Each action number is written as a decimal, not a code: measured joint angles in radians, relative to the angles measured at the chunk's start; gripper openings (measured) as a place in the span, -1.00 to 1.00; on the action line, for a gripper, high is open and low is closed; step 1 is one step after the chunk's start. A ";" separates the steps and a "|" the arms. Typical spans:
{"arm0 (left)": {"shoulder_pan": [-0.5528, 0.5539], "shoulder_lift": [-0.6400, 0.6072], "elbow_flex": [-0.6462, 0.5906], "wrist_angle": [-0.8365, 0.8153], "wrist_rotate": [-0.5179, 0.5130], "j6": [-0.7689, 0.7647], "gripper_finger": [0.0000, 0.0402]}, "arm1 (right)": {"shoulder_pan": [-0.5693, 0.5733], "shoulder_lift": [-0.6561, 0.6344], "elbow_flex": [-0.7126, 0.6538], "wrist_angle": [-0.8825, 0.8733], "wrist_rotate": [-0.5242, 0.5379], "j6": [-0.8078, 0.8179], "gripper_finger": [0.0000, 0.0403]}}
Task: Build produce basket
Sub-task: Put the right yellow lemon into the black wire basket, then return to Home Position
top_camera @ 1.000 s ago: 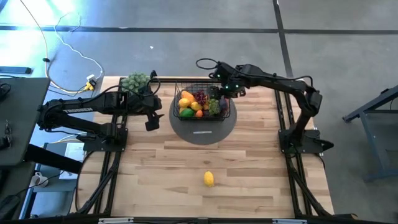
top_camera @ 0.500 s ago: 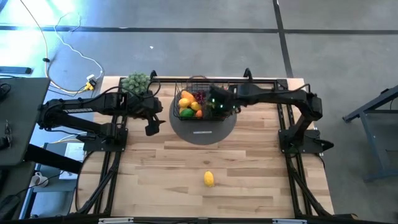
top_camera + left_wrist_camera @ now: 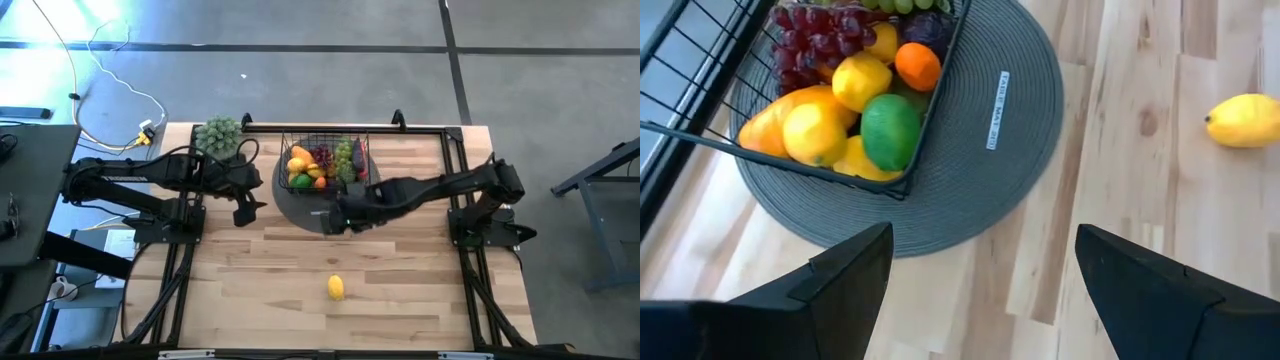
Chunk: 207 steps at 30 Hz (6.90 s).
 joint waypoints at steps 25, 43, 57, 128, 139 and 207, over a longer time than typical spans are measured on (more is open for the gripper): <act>-0.008 0.001 0.000 -0.009 -0.073 -0.306 0.52 | 0.260 0.131 -0.001 0.071 0.011 0.154 0.16; -0.008 0.001 0.000 -0.009 -0.059 -0.343 0.52 | 0.288 0.323 -0.001 0.193 -0.033 0.173 0.16; -0.008 0.001 0.000 -0.009 -0.059 -0.340 0.52 | 0.287 0.360 0.000 0.194 -0.033 0.173 0.16; 0.158 0.000 0.000 0.016 -0.191 0.055 0.52 | -0.302 0.216 0.000 0.643 0.135 -0.678 -0.24; 0.165 0.000 0.000 0.120 -0.156 0.027 0.52 | -0.377 0.223 0.000 0.592 0.121 -0.848 -0.24; 0.140 -0.881 -0.616 0.473 0.062 -0.116 0.52 | -0.288 -0.017 0.001 0.794 -0.137 -0.830 0.31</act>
